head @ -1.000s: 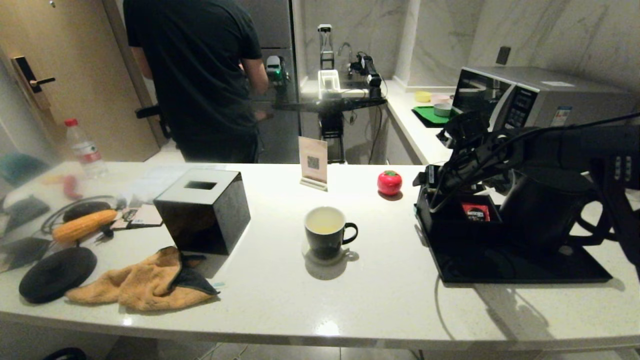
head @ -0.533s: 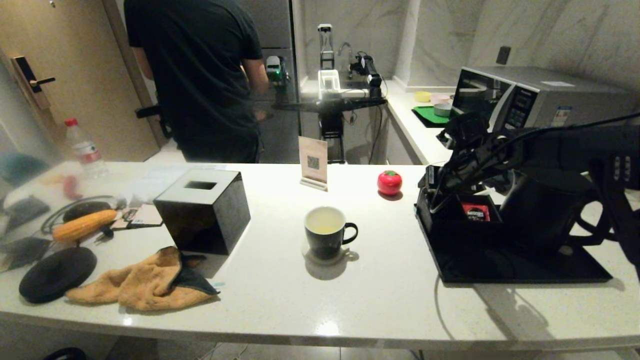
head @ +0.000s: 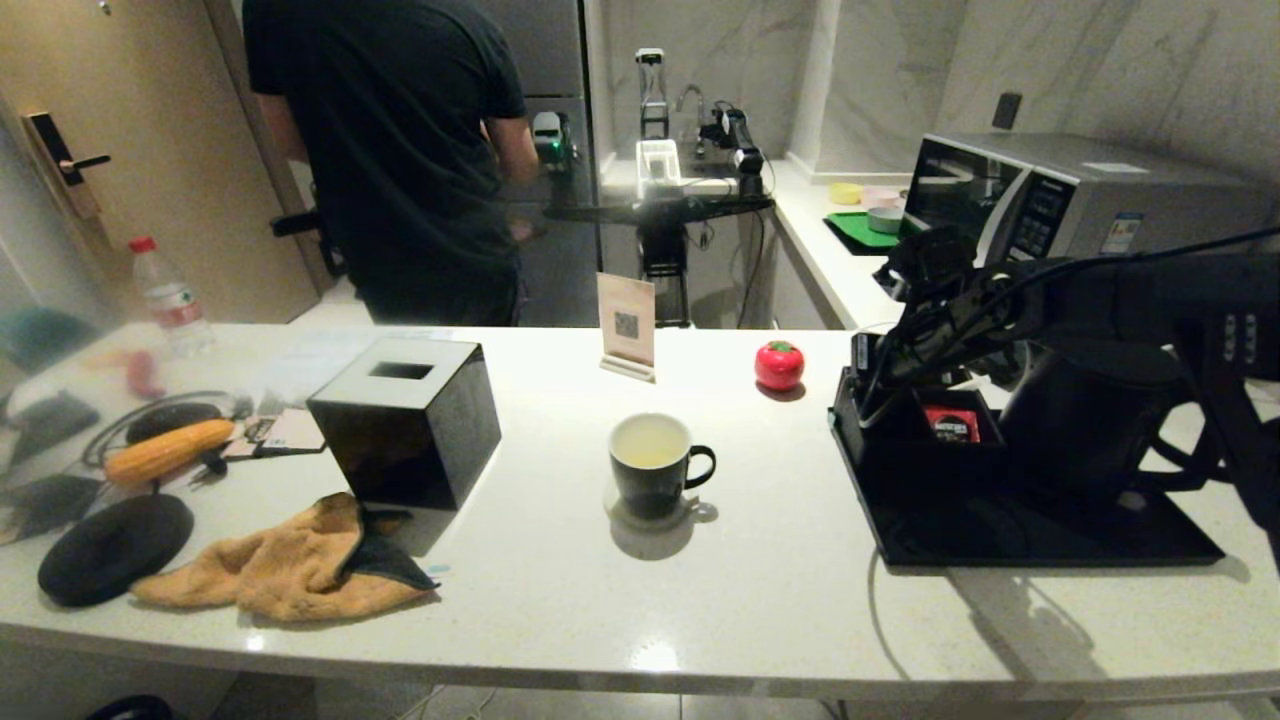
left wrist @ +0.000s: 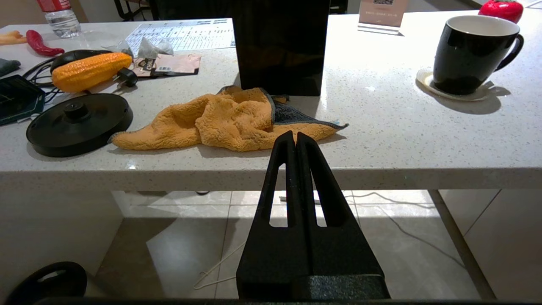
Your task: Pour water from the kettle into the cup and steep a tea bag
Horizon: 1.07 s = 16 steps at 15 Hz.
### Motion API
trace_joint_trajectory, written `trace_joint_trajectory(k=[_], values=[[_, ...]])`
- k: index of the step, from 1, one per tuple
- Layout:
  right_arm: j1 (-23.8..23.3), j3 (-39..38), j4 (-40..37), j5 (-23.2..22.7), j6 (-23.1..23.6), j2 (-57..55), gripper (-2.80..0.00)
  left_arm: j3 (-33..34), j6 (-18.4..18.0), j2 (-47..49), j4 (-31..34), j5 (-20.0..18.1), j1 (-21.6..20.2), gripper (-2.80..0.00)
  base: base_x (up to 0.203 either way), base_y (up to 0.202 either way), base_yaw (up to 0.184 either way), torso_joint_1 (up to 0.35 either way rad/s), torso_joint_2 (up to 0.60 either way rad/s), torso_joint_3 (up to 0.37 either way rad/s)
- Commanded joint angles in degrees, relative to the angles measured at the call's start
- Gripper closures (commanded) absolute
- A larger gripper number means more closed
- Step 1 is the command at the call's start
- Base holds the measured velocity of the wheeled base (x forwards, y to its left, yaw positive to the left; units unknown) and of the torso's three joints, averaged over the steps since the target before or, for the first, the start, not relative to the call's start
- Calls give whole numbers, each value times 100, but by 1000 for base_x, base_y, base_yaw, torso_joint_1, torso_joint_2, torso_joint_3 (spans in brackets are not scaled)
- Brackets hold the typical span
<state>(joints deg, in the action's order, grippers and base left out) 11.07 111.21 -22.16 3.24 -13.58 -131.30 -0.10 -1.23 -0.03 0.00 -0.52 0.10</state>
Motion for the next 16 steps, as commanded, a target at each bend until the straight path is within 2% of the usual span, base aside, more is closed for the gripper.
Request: trace_joint_trajectory(k=[1,16], values=[[1,-3,-16,1,-4,0,0,1,0,3,0,0,-1,0,0,0,0,0,0,0],[45,3,-8,19,22,389,0,1,0,3,0,0,-1,0,0,0,0,0,0,0]])
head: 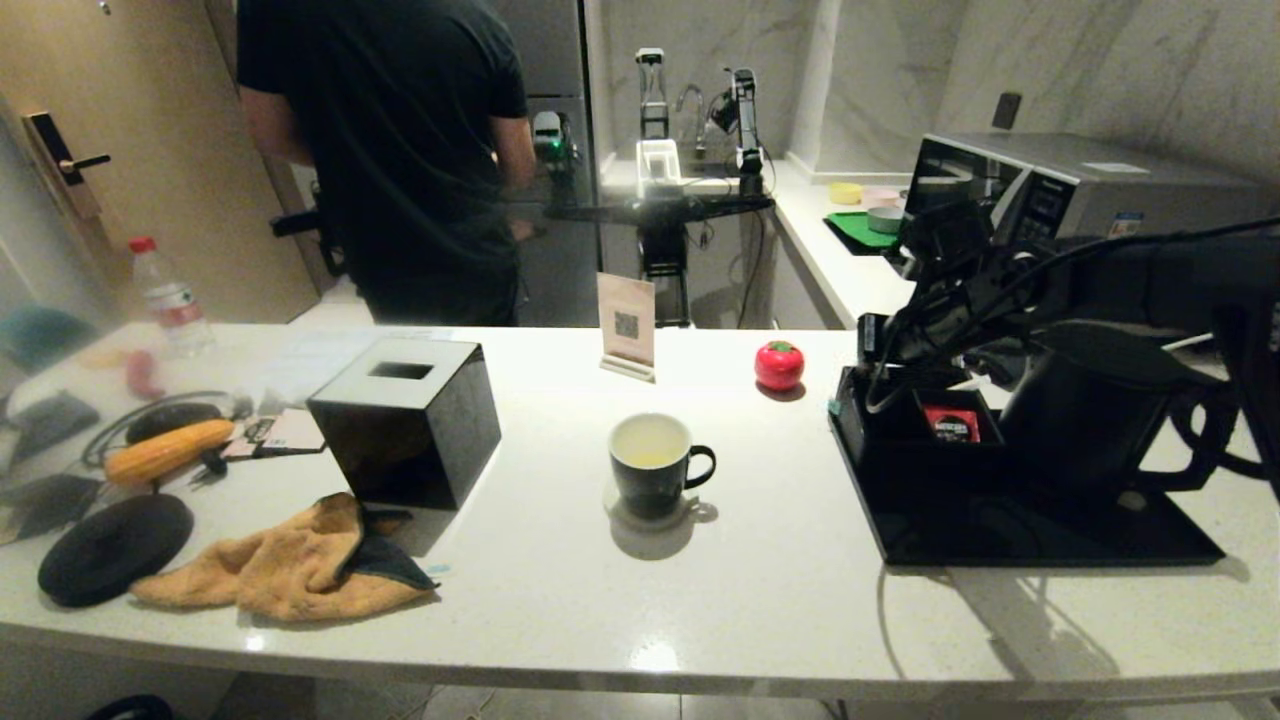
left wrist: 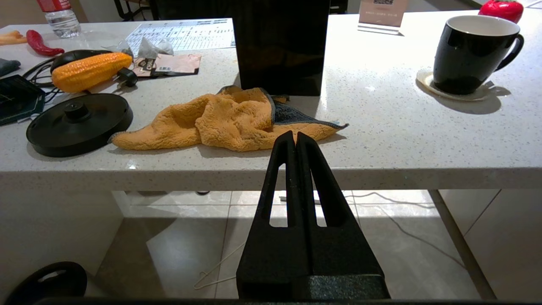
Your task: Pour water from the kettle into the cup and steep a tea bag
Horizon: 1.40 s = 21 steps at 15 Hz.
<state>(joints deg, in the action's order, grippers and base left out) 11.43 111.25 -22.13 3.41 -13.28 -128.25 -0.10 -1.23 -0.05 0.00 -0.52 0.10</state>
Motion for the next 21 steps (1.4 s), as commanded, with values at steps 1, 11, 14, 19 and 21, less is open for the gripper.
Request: trace_joint_trajectory(k=[1,11,14,19,21], values=[[16,-7,-3,10,0,128,0,1,0,5,0,0,-1,0,0,0,0,0,0,0],[133,-29,41,63,0,458,0,1,0,5,0,0,-1,0,0,0,0,0,0,0],[190,-42,42,63,0,580,0,1,0,5,0,0,-1,0,0,0,0,0,0,0],[281,-208,91,63,-34,879,0,1,0,5,0,0,-1,0,0,0,0,0,0,0],[338,-326,94,69,-35,1037,0,1,0,5,0,0,-1,0,0,0,0,0,0,0]])
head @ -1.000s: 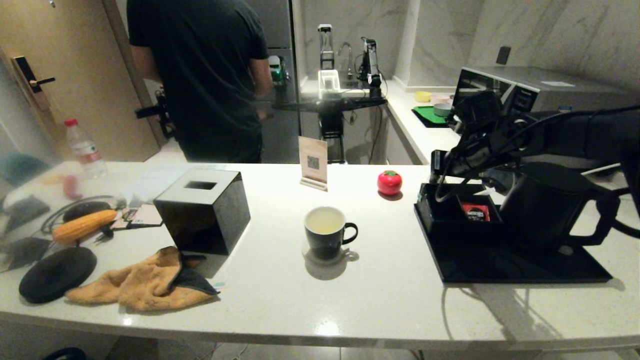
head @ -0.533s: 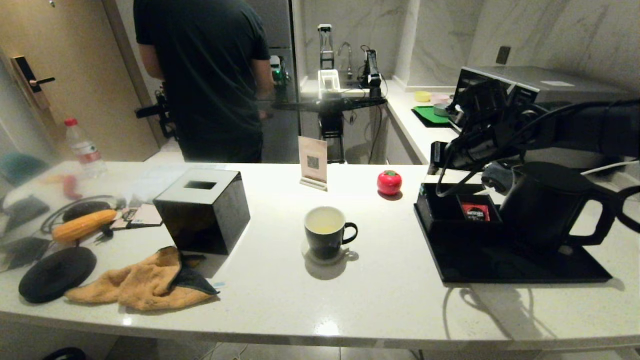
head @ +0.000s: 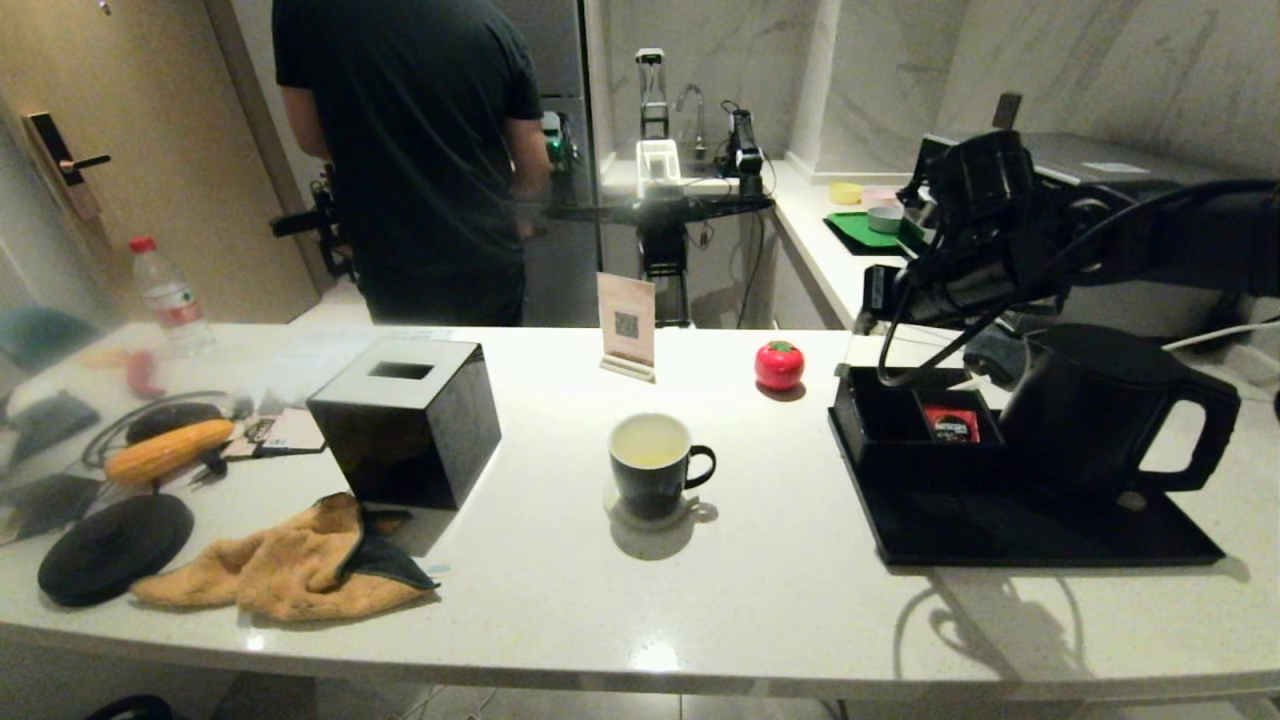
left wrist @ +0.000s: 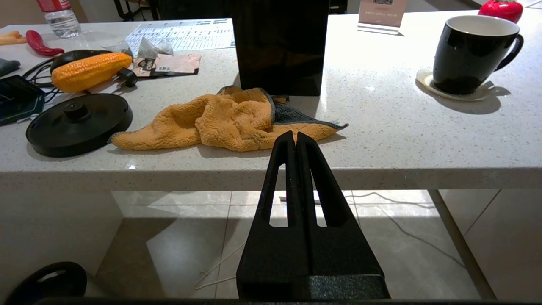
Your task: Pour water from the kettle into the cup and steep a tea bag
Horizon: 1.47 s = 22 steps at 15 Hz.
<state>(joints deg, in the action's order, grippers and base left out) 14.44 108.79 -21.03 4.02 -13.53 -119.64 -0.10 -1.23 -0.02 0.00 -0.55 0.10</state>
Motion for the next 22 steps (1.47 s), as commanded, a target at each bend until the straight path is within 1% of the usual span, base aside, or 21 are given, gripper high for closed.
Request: trace_joint_trajectory(k=[1,3,5,7,10,17,19,20,22], values=[[63,-116,-2,11,-5,244,0,1,0,2,0,2,-1,0,0,0,0,0,0,0],[136,-250,241,54,0,375,0,1,0,2,0,2,-1,0,0,0,0,0,0,0],[257,-592,750,219,18,528,0,1,0,2,0,2,-1,0,0,0,0,0,0,0],[425,-884,1053,314,45,766,0,1,0,2,0,2,-1,0,0,0,0,0,0,0],[773,-1097,1158,416,52,1048,0,1,0,2,0,2,-1,0,0,0,0,0,0,0],[1785,-1173,1162,1092,52,1374,0,1,0,2,0,2,-1,0,0,0,0,0,0,0],[2048,-1176,1162,1414,52,1427,0,1,0,2,0,2,-1,0,0,0,0,0,0,0],[2154,-1170,1169,1496,52,1445,0,1,0,2,0,2,-1,0,0,0,0,0,0,0],[2342,-1183,1228,1505,52,1529,0,1,0,2,0,2,-1,0,0,0,0,0,0,0]])
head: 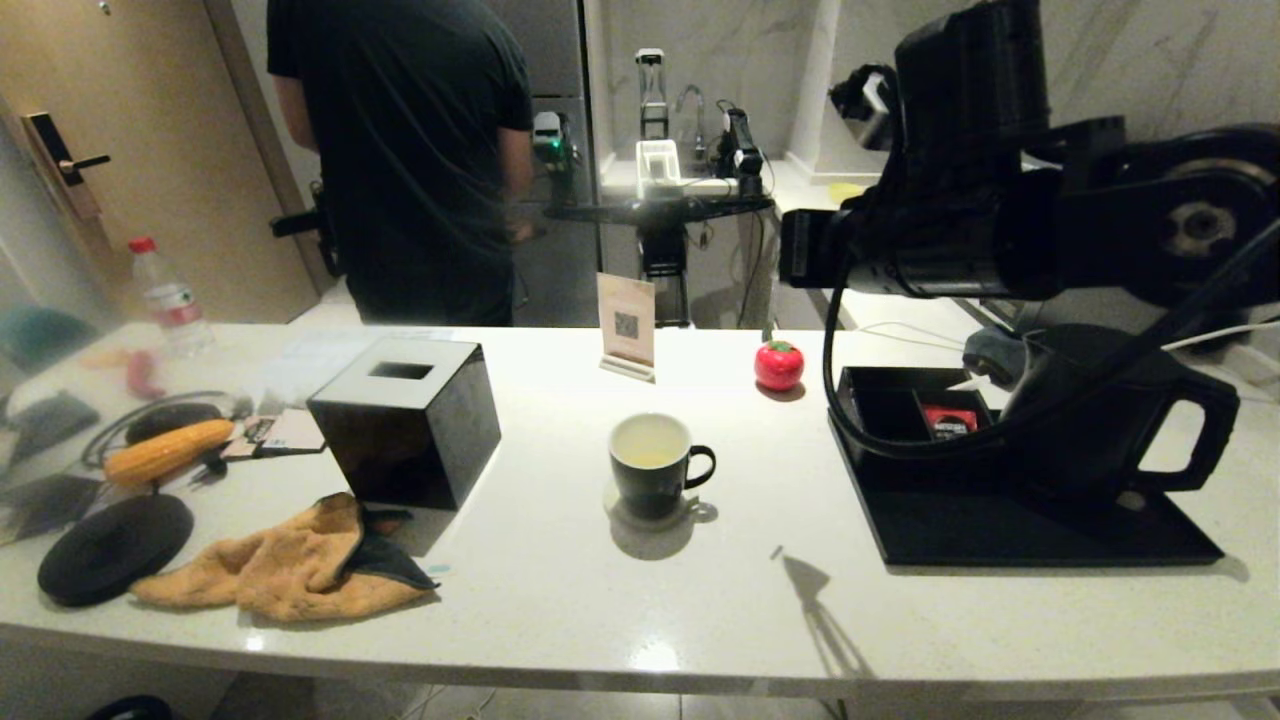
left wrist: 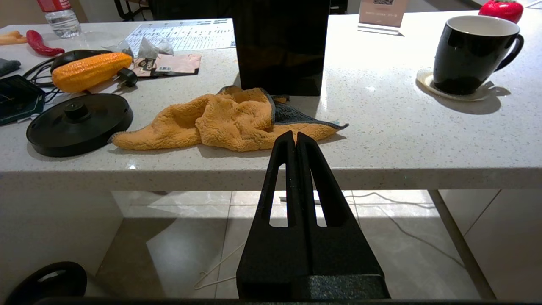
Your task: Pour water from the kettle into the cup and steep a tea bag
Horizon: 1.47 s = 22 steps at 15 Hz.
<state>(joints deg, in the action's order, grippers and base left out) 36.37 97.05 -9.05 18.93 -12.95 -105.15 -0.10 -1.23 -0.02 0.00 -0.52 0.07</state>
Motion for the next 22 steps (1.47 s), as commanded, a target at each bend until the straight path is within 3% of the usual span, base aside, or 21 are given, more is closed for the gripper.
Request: trace_joint_trajectory(k=[1,11,16,22], values=[[237,-6,91,20,-6,103,0,1,0,2,0,0,1,0,0,0,0,0,0,0],[1212,-637,733,31,100,493,0,1,0,2,0,0,1,0,0,0,0,0,0,0],[1443,-977,1080,23,511,601,0,1,7,2,0,0,1,0,0,0,0,0,0,0],[1566,-1226,1090,25,530,785,0,1,9,2,-9,0,1,0,0,0,0,0,0,0]])
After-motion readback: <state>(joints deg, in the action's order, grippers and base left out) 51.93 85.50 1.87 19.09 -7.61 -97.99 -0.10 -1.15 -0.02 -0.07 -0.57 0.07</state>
